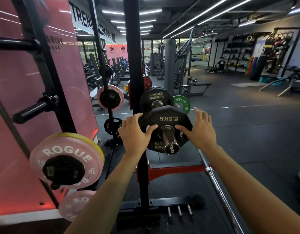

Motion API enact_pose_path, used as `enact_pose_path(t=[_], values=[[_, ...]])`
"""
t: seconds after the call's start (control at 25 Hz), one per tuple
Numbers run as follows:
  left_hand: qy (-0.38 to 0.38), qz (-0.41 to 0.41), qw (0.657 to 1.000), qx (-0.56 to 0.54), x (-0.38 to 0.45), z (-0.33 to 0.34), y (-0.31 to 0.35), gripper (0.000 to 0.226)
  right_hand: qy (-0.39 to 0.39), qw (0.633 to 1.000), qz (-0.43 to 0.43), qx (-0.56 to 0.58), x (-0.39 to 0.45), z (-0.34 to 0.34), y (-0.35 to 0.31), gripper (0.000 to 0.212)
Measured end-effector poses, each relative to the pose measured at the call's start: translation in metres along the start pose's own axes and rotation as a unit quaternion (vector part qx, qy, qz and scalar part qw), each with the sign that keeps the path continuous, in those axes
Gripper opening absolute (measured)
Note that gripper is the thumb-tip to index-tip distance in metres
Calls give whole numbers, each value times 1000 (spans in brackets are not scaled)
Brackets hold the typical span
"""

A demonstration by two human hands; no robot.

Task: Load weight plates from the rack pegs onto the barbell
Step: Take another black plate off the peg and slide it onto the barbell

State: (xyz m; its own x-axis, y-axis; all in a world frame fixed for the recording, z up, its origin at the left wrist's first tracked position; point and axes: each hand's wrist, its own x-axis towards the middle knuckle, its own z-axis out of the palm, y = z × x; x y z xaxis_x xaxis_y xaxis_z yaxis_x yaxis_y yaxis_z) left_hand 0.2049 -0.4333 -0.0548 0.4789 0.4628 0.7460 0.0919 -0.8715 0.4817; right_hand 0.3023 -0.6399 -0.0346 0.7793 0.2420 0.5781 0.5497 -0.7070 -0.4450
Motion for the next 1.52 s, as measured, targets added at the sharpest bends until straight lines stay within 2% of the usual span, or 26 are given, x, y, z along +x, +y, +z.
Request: enact_pose_path(t=[0.36,0.56,0.72,0.88,1.16,1.52], values=[[20,-23,999,-21,70,84,-38,66,-6,999,-20,-32,89,65,16,92],[-3,-41,999,-13,111,122,-63,73,-8,999,-17,-38,141,99,18,90],[-14,-49,999,4,140,146,-77,78,-8,1000,5,-16,175,129,18,88],[-4,-48,998,-29,151,162,-91,81,-15,1000,7,3,196,141,25,87],[-11,-116,992,-42,139,156,-82,87,-7,998,23,-53,186,136,12,83],[-20,-82,996,-28,86,89,-55,85,-4,998,9,-58,103,83,6,75]])
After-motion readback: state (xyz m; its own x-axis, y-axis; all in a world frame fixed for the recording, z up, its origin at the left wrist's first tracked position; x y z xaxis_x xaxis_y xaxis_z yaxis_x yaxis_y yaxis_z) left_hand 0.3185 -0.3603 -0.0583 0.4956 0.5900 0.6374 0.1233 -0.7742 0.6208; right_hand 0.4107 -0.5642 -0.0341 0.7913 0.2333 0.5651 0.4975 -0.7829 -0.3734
